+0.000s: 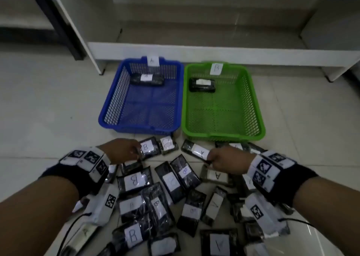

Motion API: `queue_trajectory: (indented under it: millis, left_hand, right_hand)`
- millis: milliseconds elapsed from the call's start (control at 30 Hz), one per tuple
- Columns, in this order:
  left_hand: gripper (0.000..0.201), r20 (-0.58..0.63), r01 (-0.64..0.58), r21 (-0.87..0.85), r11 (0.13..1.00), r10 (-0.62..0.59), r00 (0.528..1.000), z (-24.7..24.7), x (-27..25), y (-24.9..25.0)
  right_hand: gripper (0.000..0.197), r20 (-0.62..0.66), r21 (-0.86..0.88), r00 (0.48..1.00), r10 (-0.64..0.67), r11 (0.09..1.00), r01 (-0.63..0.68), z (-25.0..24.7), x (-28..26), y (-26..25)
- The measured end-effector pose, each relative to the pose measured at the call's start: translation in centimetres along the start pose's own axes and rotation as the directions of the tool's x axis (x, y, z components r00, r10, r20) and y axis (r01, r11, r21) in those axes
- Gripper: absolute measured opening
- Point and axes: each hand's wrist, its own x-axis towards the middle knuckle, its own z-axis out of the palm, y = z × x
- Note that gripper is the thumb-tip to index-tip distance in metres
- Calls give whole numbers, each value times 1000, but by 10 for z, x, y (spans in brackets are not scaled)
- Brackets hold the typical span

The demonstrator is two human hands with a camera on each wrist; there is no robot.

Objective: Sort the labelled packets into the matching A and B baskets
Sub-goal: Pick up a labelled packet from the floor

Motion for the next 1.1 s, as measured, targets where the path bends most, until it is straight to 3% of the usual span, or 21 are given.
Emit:
queue_trajectory:
  millis: [200, 333, 467, 600, 767, 867, 967, 1100]
  left_hand:
    - [39, 23, -132, -23, 991, 132, 991, 43, 17, 25]
    - [36, 68, -207, 62, 976, 203, 977, 51, 28, 35]
    - [35, 136, -189, -43, 981, 193, 972, 48, 31, 44]
    - [36, 188, -177, -87, 980, 191, 963, 55, 29, 43]
    - [59, 325, -180, -86, 980, 199, 925, 65, 20, 37]
    - [68, 353, -230, 46, 972, 200, 914, 70, 16, 38]
    - [62, 334, -311, 168, 935, 243, 911, 76, 17, 42]
    - [44, 231, -342, 200, 918, 295, 927, 80, 15, 40]
  right_hand:
    - [37, -149, -57, 986, 70, 995, -79, 22, 7, 24]
    - [56, -213, -346, 975, -62, 938, -16, 53, 12, 32]
    - [54, -210, -452, 976, -60, 891, -43, 66, 20, 24]
    - [52, -201, -458, 980, -12, 885, -83, 74, 28, 15]
    - [53, -223, -430, 975, 0, 897, -98, 75, 30, 16]
    - [61, -207, -372, 978, -15, 926, -64, 75, 27, 21]
    - [57, -167, -382, 983, -78, 924, 9, 76, 23, 23]
    - [44, -177, -320, 974, -138, 944, 76, 76, 19, 22]
